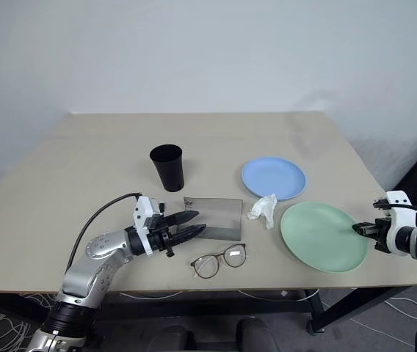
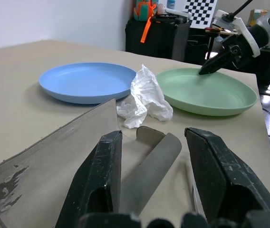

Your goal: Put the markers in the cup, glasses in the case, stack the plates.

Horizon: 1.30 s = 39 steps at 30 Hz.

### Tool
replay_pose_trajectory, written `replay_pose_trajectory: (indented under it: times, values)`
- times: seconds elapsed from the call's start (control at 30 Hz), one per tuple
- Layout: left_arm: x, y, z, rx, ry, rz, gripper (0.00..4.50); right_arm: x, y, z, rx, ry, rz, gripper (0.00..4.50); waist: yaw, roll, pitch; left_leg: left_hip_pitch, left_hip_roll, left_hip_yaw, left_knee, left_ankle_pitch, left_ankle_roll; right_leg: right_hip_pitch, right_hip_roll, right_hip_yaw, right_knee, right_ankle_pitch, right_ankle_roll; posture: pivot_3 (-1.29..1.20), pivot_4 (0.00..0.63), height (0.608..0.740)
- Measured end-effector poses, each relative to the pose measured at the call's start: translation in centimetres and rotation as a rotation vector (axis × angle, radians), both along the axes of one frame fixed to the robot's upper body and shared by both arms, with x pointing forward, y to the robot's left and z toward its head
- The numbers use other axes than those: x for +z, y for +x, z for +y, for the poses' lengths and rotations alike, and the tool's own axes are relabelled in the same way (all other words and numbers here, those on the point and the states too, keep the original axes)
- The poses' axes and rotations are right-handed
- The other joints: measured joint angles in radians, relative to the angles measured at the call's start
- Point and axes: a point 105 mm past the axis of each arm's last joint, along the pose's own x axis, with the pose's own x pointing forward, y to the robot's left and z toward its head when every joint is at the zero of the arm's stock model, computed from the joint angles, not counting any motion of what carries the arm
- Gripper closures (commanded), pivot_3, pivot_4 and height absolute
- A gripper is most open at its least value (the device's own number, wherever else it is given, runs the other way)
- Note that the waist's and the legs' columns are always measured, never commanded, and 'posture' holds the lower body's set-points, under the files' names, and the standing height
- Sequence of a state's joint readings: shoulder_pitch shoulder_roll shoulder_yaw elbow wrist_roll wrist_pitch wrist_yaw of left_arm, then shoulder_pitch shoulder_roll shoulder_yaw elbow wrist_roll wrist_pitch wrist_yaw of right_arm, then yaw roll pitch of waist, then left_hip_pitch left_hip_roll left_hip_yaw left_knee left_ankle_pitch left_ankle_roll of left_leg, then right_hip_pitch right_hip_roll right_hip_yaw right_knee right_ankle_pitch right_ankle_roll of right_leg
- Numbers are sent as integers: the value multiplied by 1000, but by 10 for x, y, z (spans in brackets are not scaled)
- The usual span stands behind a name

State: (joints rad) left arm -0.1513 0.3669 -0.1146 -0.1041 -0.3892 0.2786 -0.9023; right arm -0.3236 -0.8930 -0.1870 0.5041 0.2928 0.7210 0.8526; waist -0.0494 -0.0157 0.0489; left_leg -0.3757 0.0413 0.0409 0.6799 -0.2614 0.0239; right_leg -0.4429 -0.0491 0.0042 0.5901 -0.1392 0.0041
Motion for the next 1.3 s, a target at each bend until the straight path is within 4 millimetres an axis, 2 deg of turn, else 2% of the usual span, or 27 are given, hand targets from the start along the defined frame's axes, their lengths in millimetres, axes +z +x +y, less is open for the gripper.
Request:
replay_pose_trajectory:
  times: [0.2,0.4,0.47,0.63,0.83,1.0,1.07,1.3]
  values:
    - [0,0,0,1,3,-6,2329,9,8,2,5,-10,-35,4486,0,0,0,0,0,0,0,0,0,0,0,1,0,0,0,0,0,740]
    - [4,3,-2,-4,3,-25,2329,41,30,0,-9,-67,-137,4486,0,1,0,0,0,1,0,0,1,-1,0,2,0,0,0,0,0,740]
    - [4,4,-4,-8,3,-28,2329,48,32,-4,-15,-78,-151,4486,0,1,0,0,-1,1,0,0,1,0,0,2,0,0,0,0,0,740]
    - [-1,3,-5,-14,9,-9,2329,50,34,-10,-24,-64,-148,4486,0,1,0,-1,-2,0,-2,0,2,-1,0,3,0,0,0,0,0,740]
    - [2,5,-6,-19,9,-23,2329,57,41,-10,-10,-24,-163,4486,-2,2,0,0,-2,1,-2,0,2,-1,1,5,0,0,0,0,0,740]
    - [2,5,-6,-21,9,-24,2329,84,57,-1,26,16,-242,4486,-3,3,0,0,-2,1,-2,1,3,-1,1,6,0,0,0,0,0,740]
    - [2,5,-6,-22,10,-25,2329,90,62,1,26,29,-260,4486,-3,3,0,0,-2,1,-2,1,3,-1,1,6,0,0,0,0,0,740]
    - [12,12,-11,-29,7,-84,2329,104,99,32,-10,125,-321,4486,-4,4,0,0,-2,1,-2,1,3,-1,2,8,1,0,0,0,0,740]
